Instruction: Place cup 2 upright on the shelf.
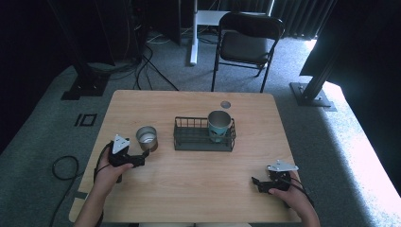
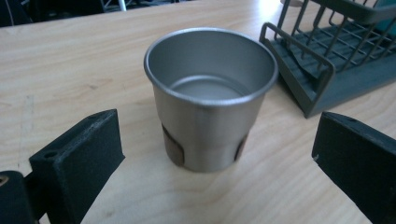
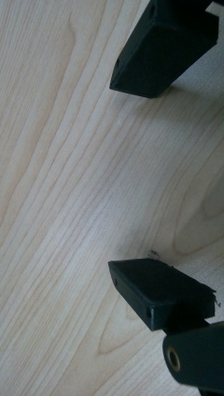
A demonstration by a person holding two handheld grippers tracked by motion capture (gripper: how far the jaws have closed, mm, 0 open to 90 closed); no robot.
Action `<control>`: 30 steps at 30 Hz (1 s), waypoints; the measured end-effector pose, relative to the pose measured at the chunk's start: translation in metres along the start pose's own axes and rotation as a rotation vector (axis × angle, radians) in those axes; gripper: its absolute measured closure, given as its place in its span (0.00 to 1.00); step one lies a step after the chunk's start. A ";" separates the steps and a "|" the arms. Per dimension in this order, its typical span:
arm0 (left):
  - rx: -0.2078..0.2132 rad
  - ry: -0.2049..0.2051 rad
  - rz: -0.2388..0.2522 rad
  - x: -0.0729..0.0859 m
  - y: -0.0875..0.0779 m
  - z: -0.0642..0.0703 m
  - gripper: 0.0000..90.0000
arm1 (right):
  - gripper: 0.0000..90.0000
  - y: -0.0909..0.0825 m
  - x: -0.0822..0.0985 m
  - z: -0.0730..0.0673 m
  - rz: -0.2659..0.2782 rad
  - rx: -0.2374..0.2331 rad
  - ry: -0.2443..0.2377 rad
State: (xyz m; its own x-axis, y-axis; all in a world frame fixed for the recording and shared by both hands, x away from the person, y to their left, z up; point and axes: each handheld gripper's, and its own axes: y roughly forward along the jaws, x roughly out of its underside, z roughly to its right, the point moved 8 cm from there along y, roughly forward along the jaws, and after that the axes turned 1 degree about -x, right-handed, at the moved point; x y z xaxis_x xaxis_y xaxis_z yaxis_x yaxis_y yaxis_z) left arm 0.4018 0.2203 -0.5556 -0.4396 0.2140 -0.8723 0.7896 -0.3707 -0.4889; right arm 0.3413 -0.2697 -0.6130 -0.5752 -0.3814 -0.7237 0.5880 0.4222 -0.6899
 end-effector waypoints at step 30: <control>0.005 0.032 0.029 -0.027 0.038 0.003 0.03 | 0.13 0.000 0.000 0.000 0.000 0.000 0.000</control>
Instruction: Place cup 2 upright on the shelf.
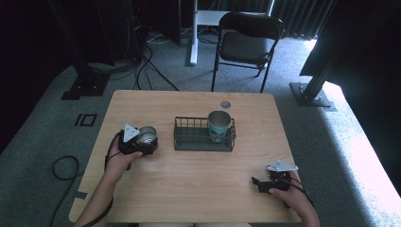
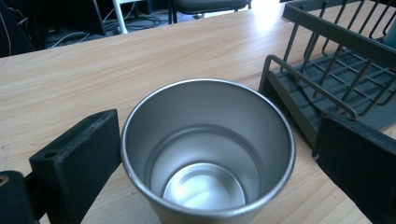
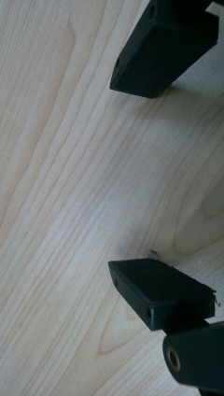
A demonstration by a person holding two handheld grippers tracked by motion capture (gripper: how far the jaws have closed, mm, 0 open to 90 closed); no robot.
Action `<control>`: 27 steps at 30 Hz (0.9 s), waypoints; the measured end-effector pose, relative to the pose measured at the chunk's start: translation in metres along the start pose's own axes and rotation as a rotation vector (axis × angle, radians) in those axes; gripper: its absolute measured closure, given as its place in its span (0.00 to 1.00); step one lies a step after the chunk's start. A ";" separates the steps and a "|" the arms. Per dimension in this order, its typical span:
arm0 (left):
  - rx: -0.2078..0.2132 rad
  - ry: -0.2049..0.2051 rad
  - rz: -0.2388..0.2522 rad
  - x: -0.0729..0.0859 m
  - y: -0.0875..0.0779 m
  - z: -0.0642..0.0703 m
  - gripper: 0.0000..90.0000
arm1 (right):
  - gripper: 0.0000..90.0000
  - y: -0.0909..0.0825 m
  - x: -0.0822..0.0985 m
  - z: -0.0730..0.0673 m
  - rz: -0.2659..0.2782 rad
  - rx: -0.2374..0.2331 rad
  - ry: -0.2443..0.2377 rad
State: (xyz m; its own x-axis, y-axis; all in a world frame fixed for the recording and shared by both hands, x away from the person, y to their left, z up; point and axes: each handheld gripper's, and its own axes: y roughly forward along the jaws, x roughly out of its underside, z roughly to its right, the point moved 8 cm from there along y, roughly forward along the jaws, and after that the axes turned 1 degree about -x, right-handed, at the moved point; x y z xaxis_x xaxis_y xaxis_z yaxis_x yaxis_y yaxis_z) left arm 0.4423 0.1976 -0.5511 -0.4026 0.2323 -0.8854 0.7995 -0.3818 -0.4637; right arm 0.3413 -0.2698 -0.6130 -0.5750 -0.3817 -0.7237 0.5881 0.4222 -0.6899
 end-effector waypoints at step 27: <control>-0.041 0.004 -0.004 0.003 0.018 -0.004 0.15 | 0.13 0.000 0.000 0.000 0.000 0.000 0.000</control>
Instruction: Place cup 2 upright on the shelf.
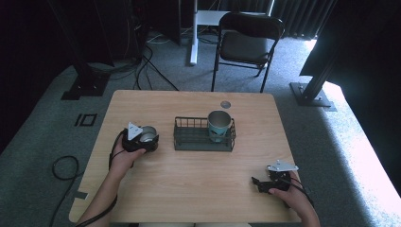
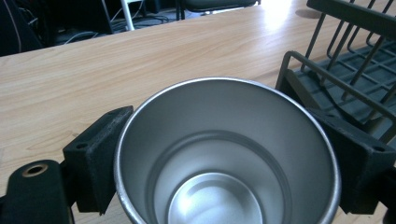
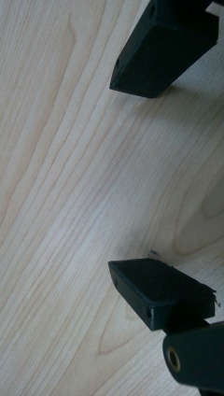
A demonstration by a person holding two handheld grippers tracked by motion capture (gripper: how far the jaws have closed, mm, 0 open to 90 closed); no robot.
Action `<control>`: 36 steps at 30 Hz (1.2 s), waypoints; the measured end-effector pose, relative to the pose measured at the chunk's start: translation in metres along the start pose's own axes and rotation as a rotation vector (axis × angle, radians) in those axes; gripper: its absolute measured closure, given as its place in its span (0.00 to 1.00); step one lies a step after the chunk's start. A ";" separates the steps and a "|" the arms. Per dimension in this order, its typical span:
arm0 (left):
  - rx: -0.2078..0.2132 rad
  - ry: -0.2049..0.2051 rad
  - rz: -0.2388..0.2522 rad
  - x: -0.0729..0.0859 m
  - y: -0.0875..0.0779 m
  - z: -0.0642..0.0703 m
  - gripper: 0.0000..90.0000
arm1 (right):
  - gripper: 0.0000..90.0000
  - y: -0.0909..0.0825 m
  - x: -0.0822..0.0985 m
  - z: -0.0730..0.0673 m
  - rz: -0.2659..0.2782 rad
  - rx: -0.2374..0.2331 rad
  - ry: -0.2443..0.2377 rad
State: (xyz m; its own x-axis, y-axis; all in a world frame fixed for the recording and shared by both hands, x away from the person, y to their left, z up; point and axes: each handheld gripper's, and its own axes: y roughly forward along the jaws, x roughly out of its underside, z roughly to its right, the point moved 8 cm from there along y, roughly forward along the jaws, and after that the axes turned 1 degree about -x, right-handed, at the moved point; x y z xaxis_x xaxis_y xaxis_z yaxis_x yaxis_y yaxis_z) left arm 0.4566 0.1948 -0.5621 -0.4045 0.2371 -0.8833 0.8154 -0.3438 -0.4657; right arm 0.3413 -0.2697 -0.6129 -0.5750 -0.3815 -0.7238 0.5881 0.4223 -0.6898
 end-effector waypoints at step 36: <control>0.084 0.010 0.108 -0.083 -0.038 0.015 0.16 | 0.13 0.000 0.000 0.000 -0.001 0.000 0.000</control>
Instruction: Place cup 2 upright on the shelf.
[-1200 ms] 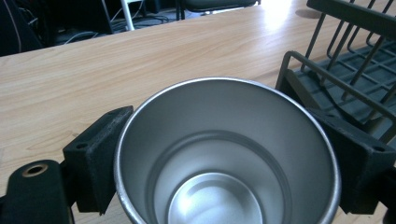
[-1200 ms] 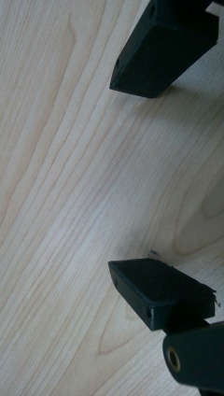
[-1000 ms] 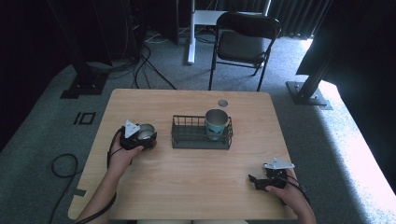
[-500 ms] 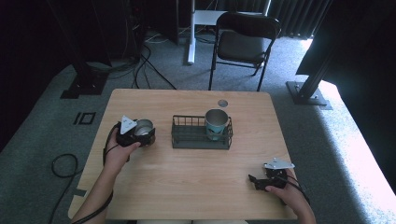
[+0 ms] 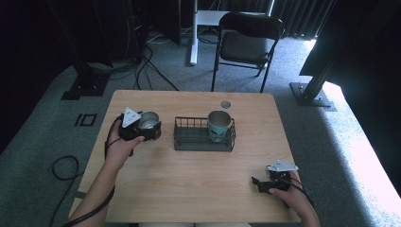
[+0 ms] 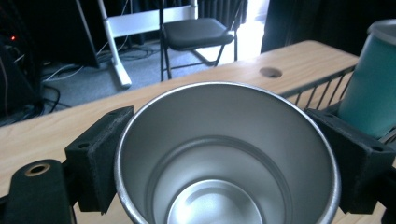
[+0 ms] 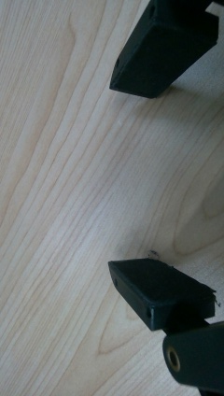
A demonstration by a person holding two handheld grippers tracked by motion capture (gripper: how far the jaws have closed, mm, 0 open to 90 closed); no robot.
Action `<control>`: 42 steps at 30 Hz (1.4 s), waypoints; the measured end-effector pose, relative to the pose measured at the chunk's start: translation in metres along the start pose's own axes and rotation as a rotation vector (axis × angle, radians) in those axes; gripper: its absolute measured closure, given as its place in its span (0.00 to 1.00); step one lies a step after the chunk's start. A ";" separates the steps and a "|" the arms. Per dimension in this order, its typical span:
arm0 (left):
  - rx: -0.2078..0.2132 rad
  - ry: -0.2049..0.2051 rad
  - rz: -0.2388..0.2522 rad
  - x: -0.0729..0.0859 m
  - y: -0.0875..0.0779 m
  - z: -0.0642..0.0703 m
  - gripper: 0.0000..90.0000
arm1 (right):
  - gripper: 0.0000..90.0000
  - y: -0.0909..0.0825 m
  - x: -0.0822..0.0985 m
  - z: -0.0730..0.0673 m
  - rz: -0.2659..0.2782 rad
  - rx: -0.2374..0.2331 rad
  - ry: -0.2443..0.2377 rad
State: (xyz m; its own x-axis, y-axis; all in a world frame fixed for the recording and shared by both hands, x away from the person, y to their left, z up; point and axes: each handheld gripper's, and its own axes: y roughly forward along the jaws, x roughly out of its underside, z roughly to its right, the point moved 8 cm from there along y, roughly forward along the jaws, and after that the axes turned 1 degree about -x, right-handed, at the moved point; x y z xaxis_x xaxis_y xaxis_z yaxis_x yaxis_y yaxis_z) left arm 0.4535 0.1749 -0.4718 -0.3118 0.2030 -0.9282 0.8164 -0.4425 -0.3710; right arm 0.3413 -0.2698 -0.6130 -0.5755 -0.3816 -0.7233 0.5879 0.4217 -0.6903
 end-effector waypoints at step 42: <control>0.141 0.074 0.050 -0.069 0.043 0.083 0.16 | 0.13 0.000 0.000 0.000 0.001 0.000 0.000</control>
State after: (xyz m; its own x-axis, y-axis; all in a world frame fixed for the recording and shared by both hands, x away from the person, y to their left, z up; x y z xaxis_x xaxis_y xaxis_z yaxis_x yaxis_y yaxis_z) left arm 0.4698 0.0699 -0.4257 -0.2317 0.2397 -0.9428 0.7522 -0.5704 -0.3299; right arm 0.3413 -0.2697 -0.6129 -0.5751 -0.3815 -0.7237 0.5881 0.4222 -0.6899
